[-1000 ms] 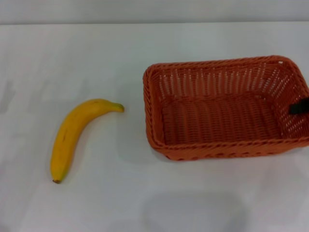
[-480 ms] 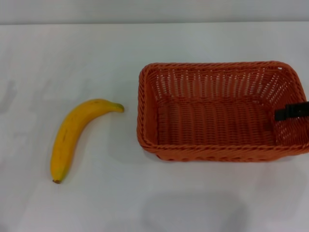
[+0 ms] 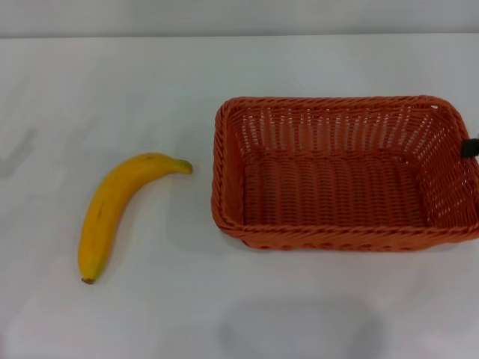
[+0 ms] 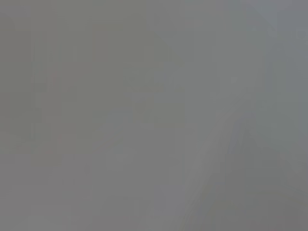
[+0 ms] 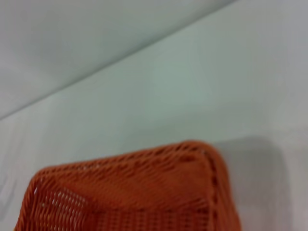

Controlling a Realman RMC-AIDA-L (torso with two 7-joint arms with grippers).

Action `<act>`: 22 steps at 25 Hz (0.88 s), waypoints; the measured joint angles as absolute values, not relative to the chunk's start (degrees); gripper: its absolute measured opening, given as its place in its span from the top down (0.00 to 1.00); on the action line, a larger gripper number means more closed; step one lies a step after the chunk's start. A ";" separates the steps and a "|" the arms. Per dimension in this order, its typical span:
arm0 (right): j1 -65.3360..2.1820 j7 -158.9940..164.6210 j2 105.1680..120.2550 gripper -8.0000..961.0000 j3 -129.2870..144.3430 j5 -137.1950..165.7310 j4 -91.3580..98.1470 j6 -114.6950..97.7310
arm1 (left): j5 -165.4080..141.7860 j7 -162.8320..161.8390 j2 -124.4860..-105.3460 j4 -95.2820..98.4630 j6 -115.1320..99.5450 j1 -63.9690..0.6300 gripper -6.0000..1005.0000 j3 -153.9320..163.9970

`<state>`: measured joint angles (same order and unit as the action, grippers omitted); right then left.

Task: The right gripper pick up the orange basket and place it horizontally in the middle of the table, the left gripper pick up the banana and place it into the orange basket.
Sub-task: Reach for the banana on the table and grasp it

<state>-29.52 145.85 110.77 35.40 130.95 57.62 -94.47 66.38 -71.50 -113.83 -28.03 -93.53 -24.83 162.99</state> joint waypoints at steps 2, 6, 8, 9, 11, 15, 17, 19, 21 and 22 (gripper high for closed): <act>-29.70 144.00 110.16 0.16 33.52 130.94 56.99 -94.17 | 62.06 -77.07 -112.30 -31.48 -95.84 -25.81 0.12 163.03; -29.73 136.72 109.55 0.16 26.20 130.65 56.42 -92.56 | 50.67 -88.01 -108.66 -36.87 -99.22 -29.75 0.12 163.06; -29.49 131.68 109.53 0.16 22.77 129.11 55.84 -90.85 | 43.77 -91.42 -106.97 -39.11 -101.12 -32.60 0.12 163.08; -29.29 129.95 109.50 0.16 22.00 128.07 55.22 -90.00 | 40.60 -92.71 -106.32 -40.18 -101.92 -34.06 0.12 163.11; -28.74 125.30 109.40 0.16 20.93 124.99 53.16 -87.55 | 33.45 -94.78 -105.27 -42.25 -102.76 -37.59 0.13 163.13; -28.37 118.93 109.11 0.17 20.90 120.51 48.89 -83.14 | 20.77 -97.06 -103.73 -42.91 -102.65 -43.65 0.13 163.13; -28.48 116.90 109.27 0.17 21.04 119.31 47.98 -81.34 | 10.42 -98.68 -103.06 -43.02 -102.19 -47.96 0.13 163.13; -28.45 115.47 109.44 0.17 21.15 118.12 47.61 -79.79 | 2.04 -99.84 -102.82 -43.14 -101.43 -51.19 0.13 163.13; -27.67 114.52 109.45 0.17 21.03 116.58 47.46 -78.72 | -5.74 -101.03 -103.01 -43.01 -99.52 -54.92 0.13 163.12; -27.26 114.16 109.43 0.17 20.92 116.01 47.43 -78.41 | -8.12 -101.62 -103.27 -42.86 -98.45 -56.17 0.13 163.12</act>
